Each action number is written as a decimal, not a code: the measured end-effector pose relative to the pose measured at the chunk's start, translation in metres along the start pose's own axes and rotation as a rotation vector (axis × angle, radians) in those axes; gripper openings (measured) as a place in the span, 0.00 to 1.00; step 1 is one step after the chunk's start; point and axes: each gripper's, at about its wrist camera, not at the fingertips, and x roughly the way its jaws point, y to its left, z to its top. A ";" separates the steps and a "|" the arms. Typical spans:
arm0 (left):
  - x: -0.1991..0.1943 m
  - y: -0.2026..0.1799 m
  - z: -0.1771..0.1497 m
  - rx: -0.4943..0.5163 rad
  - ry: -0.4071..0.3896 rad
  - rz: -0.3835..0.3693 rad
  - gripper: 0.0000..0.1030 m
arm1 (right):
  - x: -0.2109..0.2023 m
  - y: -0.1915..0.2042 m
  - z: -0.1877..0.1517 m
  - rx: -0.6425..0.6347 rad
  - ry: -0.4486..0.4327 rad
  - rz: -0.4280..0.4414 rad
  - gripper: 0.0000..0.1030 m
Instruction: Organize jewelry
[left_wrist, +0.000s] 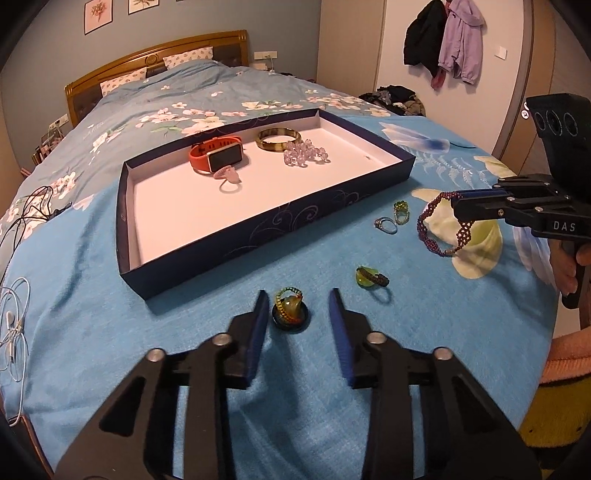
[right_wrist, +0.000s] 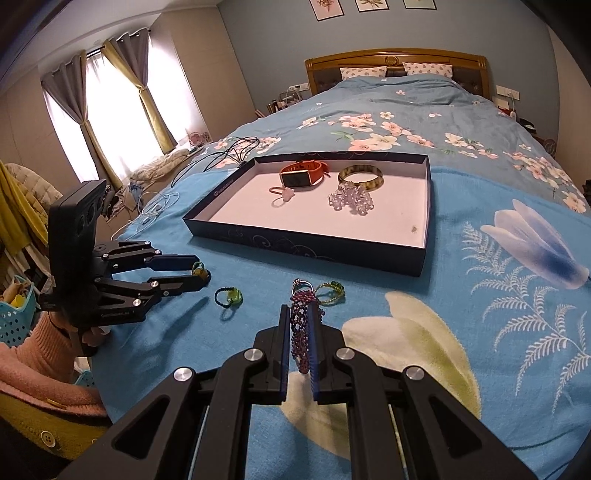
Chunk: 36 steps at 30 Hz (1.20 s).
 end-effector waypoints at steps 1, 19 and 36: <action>0.000 0.000 0.000 -0.002 0.002 0.001 0.19 | 0.000 0.000 0.000 0.002 0.000 0.002 0.07; -0.021 0.019 -0.011 -0.075 -0.034 0.073 0.15 | 0.004 -0.003 -0.003 0.021 -0.002 0.014 0.07; -0.035 -0.014 -0.019 0.026 -0.099 -0.059 0.27 | 0.004 -0.003 -0.003 0.030 0.000 0.017 0.07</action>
